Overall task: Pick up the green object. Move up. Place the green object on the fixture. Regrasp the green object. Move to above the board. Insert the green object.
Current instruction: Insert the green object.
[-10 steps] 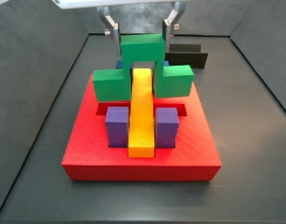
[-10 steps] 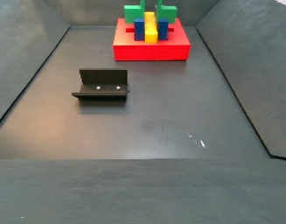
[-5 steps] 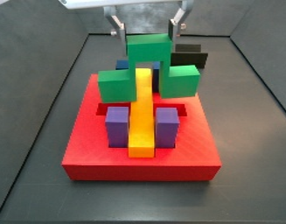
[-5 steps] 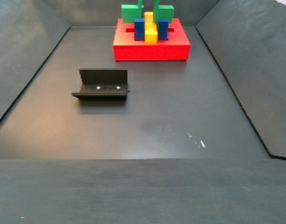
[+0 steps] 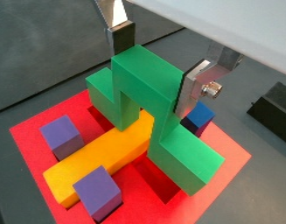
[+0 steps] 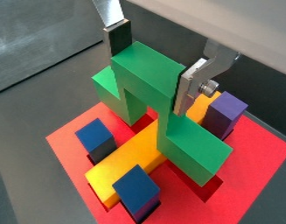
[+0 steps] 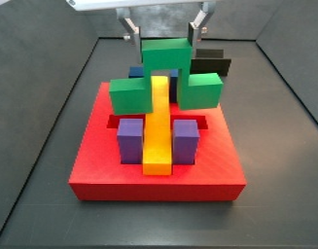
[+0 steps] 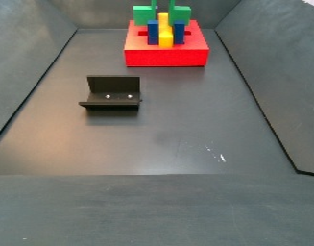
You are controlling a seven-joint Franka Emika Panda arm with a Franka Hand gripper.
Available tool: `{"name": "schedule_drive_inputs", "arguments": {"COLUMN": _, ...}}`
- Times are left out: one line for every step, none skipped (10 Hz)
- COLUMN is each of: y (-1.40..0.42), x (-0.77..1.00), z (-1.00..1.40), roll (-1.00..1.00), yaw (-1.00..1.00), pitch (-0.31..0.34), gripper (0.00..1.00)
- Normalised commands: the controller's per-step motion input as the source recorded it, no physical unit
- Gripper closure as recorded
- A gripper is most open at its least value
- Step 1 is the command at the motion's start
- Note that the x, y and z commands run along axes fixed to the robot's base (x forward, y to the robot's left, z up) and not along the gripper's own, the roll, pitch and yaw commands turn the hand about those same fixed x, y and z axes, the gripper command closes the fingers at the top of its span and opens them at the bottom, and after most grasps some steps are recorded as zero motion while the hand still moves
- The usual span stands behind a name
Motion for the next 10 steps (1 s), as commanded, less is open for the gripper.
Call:
{"name": "schedule_drive_inputs", "arguments": {"y": 0.0, "x": -0.04, "z": 0.02, "roll": 0.0, "yaw": -0.02, "pitch": 0.0, "gripper": 1.0}}
{"name": "schedule_drive_inputs", "arguments": {"y": -0.01, "x": -0.04, "z": 0.0, "roll": 0.01, "yaw": 0.0, "pitch": 0.0, "gripper": 1.0}}
{"name": "schedule_drive_inputs", "arguments": {"y": -0.05, "x": -0.17, "z": 0.0, "roll": 0.05, "yaw": 0.0, "pitch": -0.007, "gripper": 1.0}}
{"name": "schedule_drive_inputs", "arguments": {"y": 0.0, "x": -0.27, "z": 0.0, "roll": 0.07, "yaw": 0.0, "pitch": 0.0, "gripper": 1.0}}
{"name": "schedule_drive_inputs", "arguments": {"y": -0.04, "x": -0.25, "z": 0.0, "roll": 0.05, "yaw": 0.0, "pitch": 0.0, "gripper": 1.0}}
{"name": "schedule_drive_inputs", "arguments": {"y": -0.09, "x": -0.1, "z": 0.01, "roll": 0.02, "yaw": 0.0, "pitch": 0.0, "gripper": 1.0}}
{"name": "schedule_drive_inputs", "arguments": {"y": -0.02, "x": 0.05, "z": -0.04, "roll": 0.05, "yaw": 0.03, "pitch": 0.0, "gripper": 1.0}}
{"name": "schedule_drive_inputs", "arguments": {"y": -0.02, "x": 0.27, "z": -0.07, "roll": 0.01, "yaw": 0.07, "pitch": 0.0, "gripper": 1.0}}
{"name": "schedule_drive_inputs", "arguments": {"y": -0.03, "x": 0.33, "z": -0.05, "roll": 0.0, "yaw": 0.03, "pitch": 0.0, "gripper": 1.0}}
{"name": "schedule_drive_inputs", "arguments": {"y": -0.02, "x": 0.35, "z": -0.03, "roll": 0.0, "yaw": 0.03, "pitch": 0.0, "gripper": 1.0}}
